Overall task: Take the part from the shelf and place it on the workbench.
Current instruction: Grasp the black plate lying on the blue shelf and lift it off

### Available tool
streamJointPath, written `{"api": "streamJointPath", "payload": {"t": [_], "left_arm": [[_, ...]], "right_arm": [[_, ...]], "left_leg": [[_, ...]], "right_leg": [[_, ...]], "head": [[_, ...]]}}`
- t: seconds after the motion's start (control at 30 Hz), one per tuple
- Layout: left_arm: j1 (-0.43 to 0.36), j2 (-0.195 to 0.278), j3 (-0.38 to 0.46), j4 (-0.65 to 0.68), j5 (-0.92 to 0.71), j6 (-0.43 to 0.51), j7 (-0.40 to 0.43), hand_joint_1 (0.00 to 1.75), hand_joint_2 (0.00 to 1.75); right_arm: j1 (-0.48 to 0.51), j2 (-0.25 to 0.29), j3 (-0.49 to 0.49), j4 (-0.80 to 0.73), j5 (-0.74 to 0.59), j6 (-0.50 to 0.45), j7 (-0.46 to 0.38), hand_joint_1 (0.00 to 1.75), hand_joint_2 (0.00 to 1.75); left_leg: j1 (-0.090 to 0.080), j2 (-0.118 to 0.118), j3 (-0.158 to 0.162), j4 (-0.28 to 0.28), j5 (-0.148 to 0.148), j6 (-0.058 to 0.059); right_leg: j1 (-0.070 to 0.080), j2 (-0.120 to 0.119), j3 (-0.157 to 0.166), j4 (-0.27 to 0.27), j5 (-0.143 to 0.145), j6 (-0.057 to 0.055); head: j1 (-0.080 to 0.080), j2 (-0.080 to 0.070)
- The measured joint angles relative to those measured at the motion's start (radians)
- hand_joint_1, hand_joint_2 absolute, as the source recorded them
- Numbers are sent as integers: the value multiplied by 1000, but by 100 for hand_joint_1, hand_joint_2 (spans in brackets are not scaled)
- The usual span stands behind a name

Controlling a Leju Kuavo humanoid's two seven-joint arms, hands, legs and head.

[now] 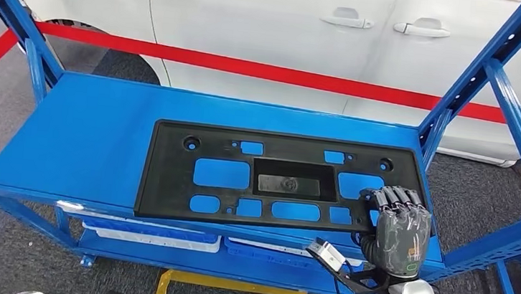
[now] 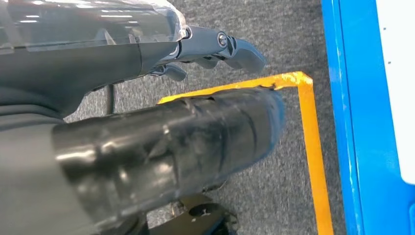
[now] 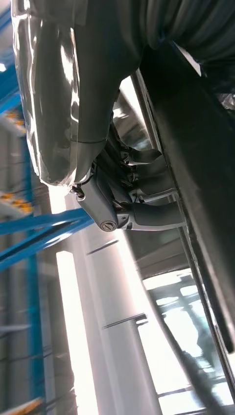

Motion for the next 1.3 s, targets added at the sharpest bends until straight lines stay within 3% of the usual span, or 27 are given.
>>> {"api": "streamJointPath", "payload": {"t": [0.07, 0.13, 0.17, 0.2, 0.27, 0.33, 0.4, 0.47, 0.5, 0.6, 0.63, 0.67, 0.7, 0.77, 0.83, 0.93, 1.0, 1.1, 1.13, 1.17, 1.2, 1.3], "left_arm": [[1, 0, 2, 0, 3, 3, -1, 0, 0], [2, -1, 5, 0, 4, 4, -1, 0, 0], [3, -1, 7, 0, 4, 4, -1, 0, 0], [3, -2, 8, 0, 4, 4, -1, 0, 0], [2, -4, 10, 0, 4, 3, -1, 0, 0], [1, -5, 13, 0, 5, 3, -1, 0, 87], [1, -5, 17, 0, 6, 4, -1, 0, 175], [2, -5, 18, 0, 5, 3, -2, 0, 175], [2, -5, 18, 0, 4, 3, -3, 0, 175], [4, -5, 18, 0, 3, 0, -4, 0, 175], [5, -5, 18, 0, 3, -1, -5, 0, 175], [6, -5, 18, 0, 3, -2, -5, 0, 175], [7, -5, 18, 0, 3, -3, -5, 0, 175], [7, -4, 19, 0, 5, -3, -6, 0, 175], [6, -4, 20, 0, 7, 1, -2, 0, 175], [6, -4, 22, 0, 5, 28, 19, 0, 175], [6, -6, 23, 0, 4, 49, 28, 0, 175], [4, -8, 25, 0, 3, 62, 32, 0, 175], [4, -8, 25, 0, 3, 64, 34, 0, 175], [4, -8, 25, 0, 3, 67, 36, 0, 175], [4, -9, 26, 0, 3, 70, 37, 0, 175], [4, -13, 26, 0, 2, 79, 41, 0, 175]], "right_arm": [[27, 15, -1, -41, 71, -18, 15, 175, 175], [49, 32, 5, -73, 135, -24, 35, 175, 175], [56, 40, 11, -83, 159, -24, 47, 175, 175], [60, 46, 19, -90, 178, -24, 59, 175, 175], [61, 51, 43, -98, 206, -24, 86, 175, 175], [61, 55, 73, -102, 228, -24, 110, 175, 175], [63, 59, 102, -109, 251, -24, 127, 175, 175], [64, 63, 127, -118, 269, -24, 133, 175, 175], [64, 65, 138, -122, 273, -24, 132, 175, 175], [64, 74, 163, -128, 277, -24, 130, 175, 175], [65, 77, 169, -128, 277, -24, 130, 175, 175], [65, 79, 174, -128, 277, -24, 130, 175, 175], [65, 80, 179, -127, 277, -24, 131, 175, 175], [64, 84, 188, -127, 277, -24, 135, 175, 175], [63, 87, 195, -127, 277, -24, 141, 175, 175], [62, 89, 209, -125, 277, -24, 162, 175, 175], [61, 90, 215, -123, 277, -24, 177, 175, 175], [61, 90, 217, -118, 277, -24, 191, 175, 175], [62, 90, 217, -116, 277, -24, 194, 175, 175], [62, 90, 217, -113, 277, -24, 198, 175, 175], [62, 90, 217, -110, 277, -24, 201, 175, 175], [62, 90, 217, -107, 275, -24, 210, 175, 175]], "left_leg": [[-1, 1, 0, -1, 1, 7], [-1, 1, 0, 1, -1, 8], [-1, 1, 0, 2, -2, 7], [-1, 0, 0, 5, -4, 5], [-2, -1, -1, 15, -11, -2], [-5, -2, -4, 23, -16, -13], [-6, -2, -5, 23, -16, -24], [-3, -1, -11, 37, -29, -36], [-1, -1, -23, 66, -50, -41], [0, 0, -102, 242, -140, -51], [0, 0, -122, 287, -152, -51], [0, 0, -126, 297, -145, -50], [0, 0, -112, 268, -120, -48], [-2, 0, -46, 134, -54, -36], [-8, -1, -1, 37, -24, -26], [-10, -1, 4, 14, -18, -14], [-4, 1, 8, 1, -8, -2], [-3, 2, 8, -5, -3, 6], [-3, 3, 8, -4, -3, 6], [-3, 3, 7, -2, -4, 6], [-3, 2, 7, 0, -5, 5], [-4, 0, 6, 13, -13, -3]], "right_leg": [[-2, 0, -57, 122, -64, 5], [-4, -1, -106, 220, -93, 10], [-6, -1, -108, 219, -79, 11], [-8, -1, -90, 181, -49, 12], [-11, -2, -27, 48, 14, 9], [-8, 0, 7, -27, 35, 2], [-4, 3, 4, -32, 35, -9], [-6, 2, 5, -37, 39, -23], [-8, 2, 6, -40, 41, -30], [-6, -1, 5, -41, 42, -39], [-5, -1, 4, -41, 42, -39], [-4, -1, 5, -40, 42, -40], [-2, 0, 5, -40, 42, -40], [-1, 1, 8, -39, 41, -39], [1, 2, 7, -38, 41, -33], [2, 2, 5, -41, 44, -17], [2, 2, -5, -14, 22, -7], [-1, 1, -81, 152, -68, 3], [-3, 1, -105, 203, -84, 6], [-3, 1, -115, 224, -82, 7], [-5, 0, -105, 204, -60, 8], [-5, -1, -12, 18, 26, 2]], "head": [[0, 0], [0, 0], [0, 0], [0, 0], [0, 0], [0, 0], [0, 0], [0, 0], [0, 0], [0, 0], [-1, 0], [-1, 0], [-1, 0], [0, 0], [0, 0], [0, 0], [0, 0], [1, 0], [1, 0], [1, 0], [1, 0], [1, 0]]}}
